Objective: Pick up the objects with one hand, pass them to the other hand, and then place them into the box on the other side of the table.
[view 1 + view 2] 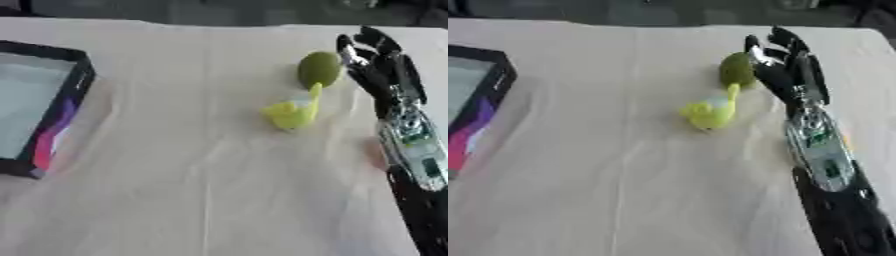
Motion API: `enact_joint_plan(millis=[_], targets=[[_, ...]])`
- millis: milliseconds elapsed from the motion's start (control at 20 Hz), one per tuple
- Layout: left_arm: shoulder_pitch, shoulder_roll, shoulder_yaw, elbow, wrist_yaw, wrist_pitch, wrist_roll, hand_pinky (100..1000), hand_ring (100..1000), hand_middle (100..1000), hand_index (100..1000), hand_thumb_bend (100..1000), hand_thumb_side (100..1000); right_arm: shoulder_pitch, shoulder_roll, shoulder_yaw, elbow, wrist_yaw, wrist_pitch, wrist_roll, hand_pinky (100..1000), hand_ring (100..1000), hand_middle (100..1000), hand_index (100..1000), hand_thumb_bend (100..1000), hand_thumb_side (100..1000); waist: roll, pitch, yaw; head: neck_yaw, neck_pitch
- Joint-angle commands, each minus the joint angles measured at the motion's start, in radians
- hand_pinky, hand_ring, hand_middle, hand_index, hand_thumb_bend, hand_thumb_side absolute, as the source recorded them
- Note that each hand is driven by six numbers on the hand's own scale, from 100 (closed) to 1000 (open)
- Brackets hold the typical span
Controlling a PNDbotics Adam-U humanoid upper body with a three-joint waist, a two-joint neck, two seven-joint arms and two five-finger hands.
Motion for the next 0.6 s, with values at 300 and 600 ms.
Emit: enact_joint_plan(millis=[300,600], targets=[[-0.029,0.049,0.006,-0.032,0.0,-0.002,0.007,840,749,755,797,667,572,-0.032,-0.052,-0.004,-0.014,-0.003,0.002,-0.002,838,830,828,873,316,397,-0.009,-0.01,-0.008,-0.007,0.002],[-0.029,0.07,0.003,-0.031,0.002,-0.002,0.012,839,749,755,797,668,571,-0.1,-0.125,0.015,0.012,-0.011,0.026,0.021,842,840,835,882,325,397,-0.011,-0.023,-0.011,-0.005,0.003]])
